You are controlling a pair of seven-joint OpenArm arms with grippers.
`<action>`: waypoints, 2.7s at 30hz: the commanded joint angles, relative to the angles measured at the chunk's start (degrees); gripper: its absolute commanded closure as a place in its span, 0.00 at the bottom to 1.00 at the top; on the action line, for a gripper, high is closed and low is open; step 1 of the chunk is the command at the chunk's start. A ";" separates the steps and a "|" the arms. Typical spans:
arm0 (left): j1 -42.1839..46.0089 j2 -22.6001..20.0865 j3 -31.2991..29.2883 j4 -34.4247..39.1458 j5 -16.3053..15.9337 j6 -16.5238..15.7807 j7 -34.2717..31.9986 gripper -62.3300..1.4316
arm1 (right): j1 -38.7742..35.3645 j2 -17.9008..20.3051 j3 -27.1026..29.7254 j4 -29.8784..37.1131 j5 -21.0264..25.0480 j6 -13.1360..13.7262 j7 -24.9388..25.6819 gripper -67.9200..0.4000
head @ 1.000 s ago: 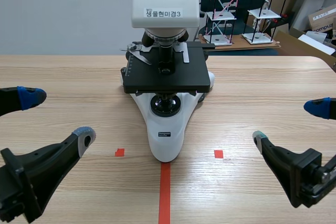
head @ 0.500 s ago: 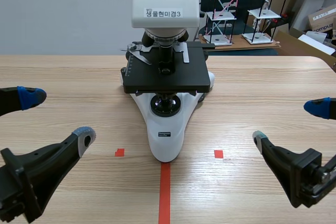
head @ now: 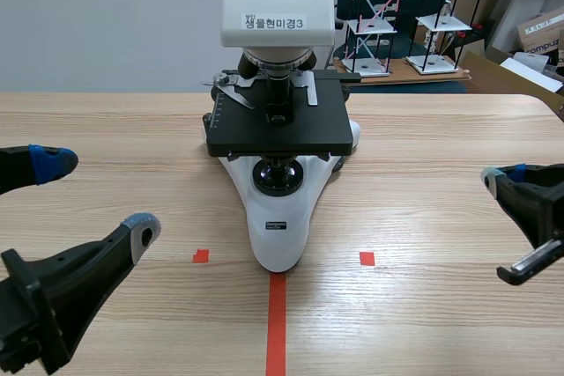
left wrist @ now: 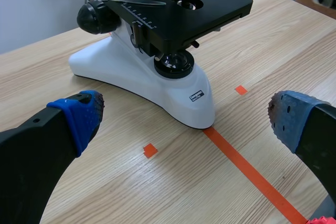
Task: Point at the stage knob
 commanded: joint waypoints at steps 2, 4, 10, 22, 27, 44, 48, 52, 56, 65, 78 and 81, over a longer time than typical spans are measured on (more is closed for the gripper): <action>-0.07 -0.33 -0.33 0.46 -0.37 -0.15 -1.01 0.00 | 5.60 0.57 -2.58 -5.18 0.68 0.57 2.34 1.00; -0.07 -0.33 -0.33 0.46 -0.37 -0.15 -1.01 0.00 | 9.35 0.57 -4.70 -10.23 0.63 0.57 5.62 1.00; -0.07 -0.33 -0.33 0.46 -0.37 -0.15 -1.01 0.00 | 21.16 -2.25 -10.67 -25.46 -6.71 3.10 17.16 1.00; -0.07 -0.33 -0.33 0.46 -0.37 -0.17 -0.98 0.00 | 35.36 -10.58 -15.96 -40.70 -19.15 2.78 29.44 1.00; -0.07 -0.33 -0.33 0.46 -0.37 -0.17 -0.98 0.00 | 39.47 -11.78 -17.29 -40.81 -19.82 1.62 29.68 1.00; -0.07 -0.33 -0.33 0.46 -0.37 -0.17 -0.98 0.00 | 41.42 -11.78 -17.92 -41.33 -20.31 2.99 27.93 1.00; -0.07 -0.33 -0.33 0.46 -0.37 -0.17 -0.98 0.00 | 41.42 -11.78 -17.92 -41.33 -21.75 3.63 27.91 1.00; -0.07 -0.33 -0.33 0.46 -0.37 -0.17 -0.98 0.00 | 41.42 -11.78 -17.92 -41.33 -21.75 3.61 27.89 1.00; -0.07 -0.33 -0.33 0.46 -0.37 -0.17 -1.01 0.00 | 41.40 -11.78 -17.92 -41.33 -21.75 3.61 27.89 1.00; -0.07 -0.33 -0.33 0.46 -0.37 -0.17 -1.01 0.00 | 41.42 -11.78 -17.92 -41.33 -21.75 3.61 27.02 1.00; -0.07 -0.33 -0.33 0.46 -0.37 -0.17 -1.01 0.00 | 41.42 -11.78 -17.92 -41.33 -21.73 3.58 27.04 1.00; -0.07 -0.33 -0.33 0.46 -0.37 -0.17 -1.01 0.00 | 41.42 -11.78 -17.92 -41.33 -21.73 3.58 27.04 1.00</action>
